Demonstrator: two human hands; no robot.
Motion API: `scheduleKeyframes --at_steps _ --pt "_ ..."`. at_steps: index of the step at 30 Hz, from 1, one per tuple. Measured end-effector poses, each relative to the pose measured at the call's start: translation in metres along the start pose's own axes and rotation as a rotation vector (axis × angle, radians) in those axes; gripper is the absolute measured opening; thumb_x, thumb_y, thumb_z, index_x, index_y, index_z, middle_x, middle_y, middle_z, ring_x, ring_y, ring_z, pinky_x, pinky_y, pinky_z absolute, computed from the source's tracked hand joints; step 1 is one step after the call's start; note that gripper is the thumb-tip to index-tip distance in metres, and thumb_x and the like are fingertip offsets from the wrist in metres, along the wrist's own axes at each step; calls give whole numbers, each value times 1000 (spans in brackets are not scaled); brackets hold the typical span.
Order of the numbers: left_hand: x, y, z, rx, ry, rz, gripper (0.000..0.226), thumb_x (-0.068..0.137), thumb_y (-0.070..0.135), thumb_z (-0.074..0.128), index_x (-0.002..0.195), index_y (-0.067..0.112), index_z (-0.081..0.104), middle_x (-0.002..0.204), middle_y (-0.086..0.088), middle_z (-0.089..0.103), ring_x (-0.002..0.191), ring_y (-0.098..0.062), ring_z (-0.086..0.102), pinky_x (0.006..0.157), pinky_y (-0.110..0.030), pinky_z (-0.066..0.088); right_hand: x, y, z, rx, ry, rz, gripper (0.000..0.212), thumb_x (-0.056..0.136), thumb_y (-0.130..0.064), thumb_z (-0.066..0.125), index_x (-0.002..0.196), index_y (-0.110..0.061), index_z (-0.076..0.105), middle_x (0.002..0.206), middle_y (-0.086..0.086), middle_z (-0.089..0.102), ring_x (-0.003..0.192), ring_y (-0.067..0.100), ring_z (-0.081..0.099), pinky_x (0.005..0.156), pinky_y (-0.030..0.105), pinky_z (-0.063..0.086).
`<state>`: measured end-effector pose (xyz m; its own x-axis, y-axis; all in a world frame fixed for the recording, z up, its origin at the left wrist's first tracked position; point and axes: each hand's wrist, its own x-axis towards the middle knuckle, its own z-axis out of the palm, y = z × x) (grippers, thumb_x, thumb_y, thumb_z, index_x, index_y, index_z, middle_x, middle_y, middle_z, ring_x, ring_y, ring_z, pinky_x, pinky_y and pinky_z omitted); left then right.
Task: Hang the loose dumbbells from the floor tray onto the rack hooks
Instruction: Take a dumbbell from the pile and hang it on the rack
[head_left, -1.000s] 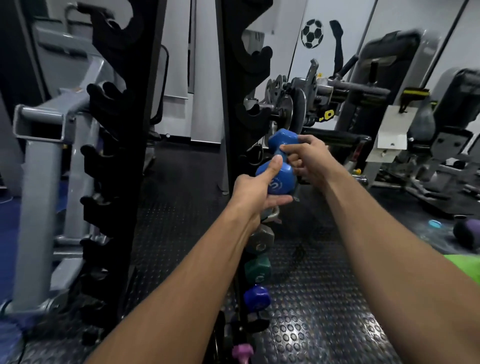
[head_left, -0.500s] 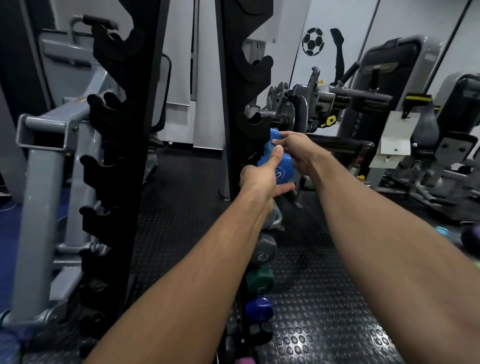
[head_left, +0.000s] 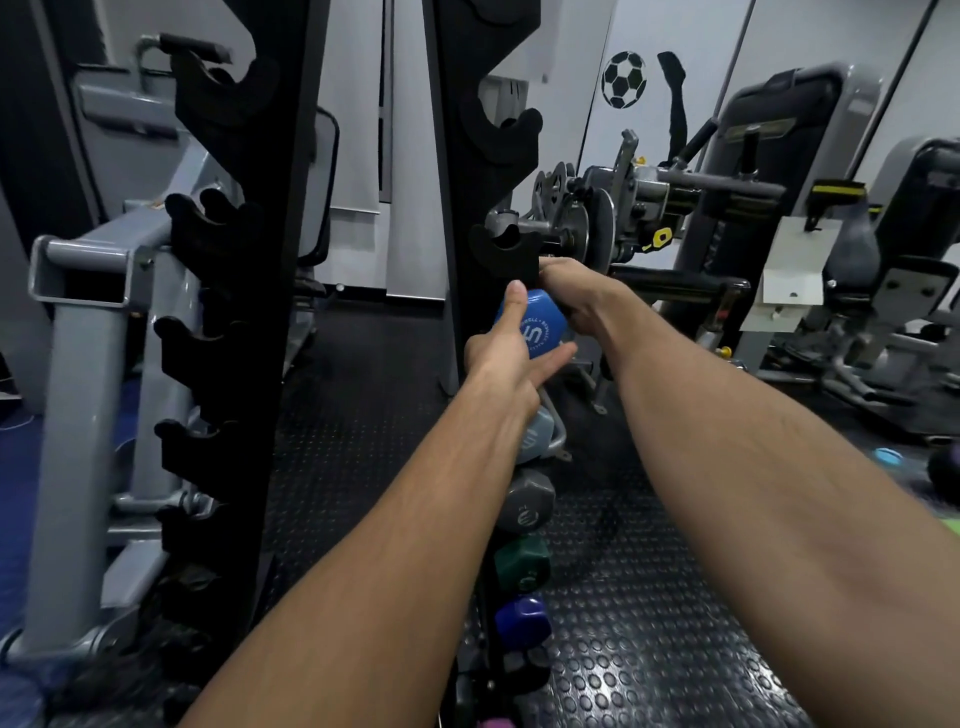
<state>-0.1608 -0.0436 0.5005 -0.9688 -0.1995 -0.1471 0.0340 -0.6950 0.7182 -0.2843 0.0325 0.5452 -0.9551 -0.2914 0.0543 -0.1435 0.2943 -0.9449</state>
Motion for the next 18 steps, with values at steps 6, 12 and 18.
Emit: scheduleKeyframes --at_steps 6,12,18 --pt "-8 3 -2 -128 12 -19 41 89 38 75 98 3 58 102 -22 64 55 -33 72 85 -54 62 -6 -5 13 -70 -53 1 21 95 -14 65 75 -8 64 62 6 69 54 19 68 54 30 56" --pt "-12 2 -8 -85 1 -26 43 89 42 74 98 2 62 101 -22 69 56 -30 74 86 -51 62 -12 -1 15 -85 -26 -7 24 100 -10 59 76 -10 62 58 1 69 51 15 68 49 26 54" --pt "-9 -1 -8 -138 2 -15 57 89 48 72 116 -1 58 105 -22 69 52 -28 74 87 -51 62 -9 -6 18 -148 -18 -56 30 101 -4 56 71 -9 58 48 -6 64 44 8 64 45 22 50"
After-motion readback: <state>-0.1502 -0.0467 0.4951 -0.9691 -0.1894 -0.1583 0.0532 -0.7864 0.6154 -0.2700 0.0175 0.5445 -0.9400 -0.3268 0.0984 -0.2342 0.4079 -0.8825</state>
